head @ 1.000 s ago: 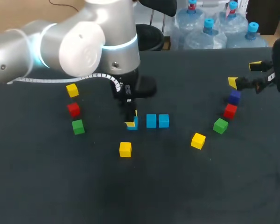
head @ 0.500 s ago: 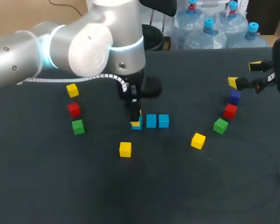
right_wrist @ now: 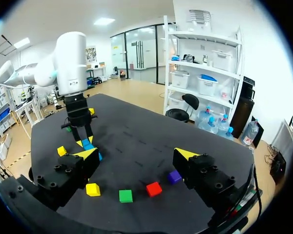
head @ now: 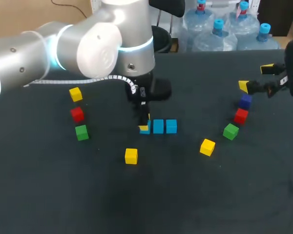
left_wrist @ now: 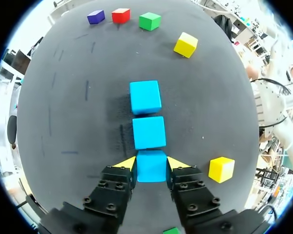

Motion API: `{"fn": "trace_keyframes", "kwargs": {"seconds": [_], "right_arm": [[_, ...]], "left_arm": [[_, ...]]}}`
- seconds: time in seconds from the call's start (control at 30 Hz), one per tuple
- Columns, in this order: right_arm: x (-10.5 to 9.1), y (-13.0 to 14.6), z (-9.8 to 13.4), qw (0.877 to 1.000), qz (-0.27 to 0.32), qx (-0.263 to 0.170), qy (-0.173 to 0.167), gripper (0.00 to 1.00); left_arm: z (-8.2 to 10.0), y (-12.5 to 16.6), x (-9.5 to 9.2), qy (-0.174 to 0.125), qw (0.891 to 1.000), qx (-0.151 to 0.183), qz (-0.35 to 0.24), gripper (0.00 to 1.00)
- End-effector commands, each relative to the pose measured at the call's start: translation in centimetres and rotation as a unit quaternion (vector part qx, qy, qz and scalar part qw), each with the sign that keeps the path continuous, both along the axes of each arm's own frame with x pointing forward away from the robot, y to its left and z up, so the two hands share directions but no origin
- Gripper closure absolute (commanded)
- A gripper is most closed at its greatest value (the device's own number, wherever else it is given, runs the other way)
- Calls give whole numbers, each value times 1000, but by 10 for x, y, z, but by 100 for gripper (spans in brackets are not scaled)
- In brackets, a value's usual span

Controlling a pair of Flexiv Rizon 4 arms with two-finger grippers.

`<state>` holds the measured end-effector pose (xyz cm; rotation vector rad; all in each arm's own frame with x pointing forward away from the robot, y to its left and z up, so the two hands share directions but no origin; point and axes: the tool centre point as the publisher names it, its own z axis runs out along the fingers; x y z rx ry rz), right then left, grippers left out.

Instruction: Place the blue cubes, place green cubes on the blue cubes, place the yellow cubes on the green cubes, then place the red cubes on the yellow cubes, and place purple cube on the red cubes.

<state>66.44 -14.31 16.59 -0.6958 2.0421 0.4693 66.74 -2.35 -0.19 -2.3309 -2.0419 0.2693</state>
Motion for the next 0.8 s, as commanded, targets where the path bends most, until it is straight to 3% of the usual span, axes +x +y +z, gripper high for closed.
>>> {"fn": "trace_keyframes", "kwargs": {"seconds": [0.03,0.8], "right_arm": [[-1,1,1,1000,-2,-2,0,0],[-1,1,1,1000,-2,-2,0,0]], "left_arm": [[-4,-3,4,2,1000,4,-3,100],[-12,-1,9,3,1000,10,4,100]]}}
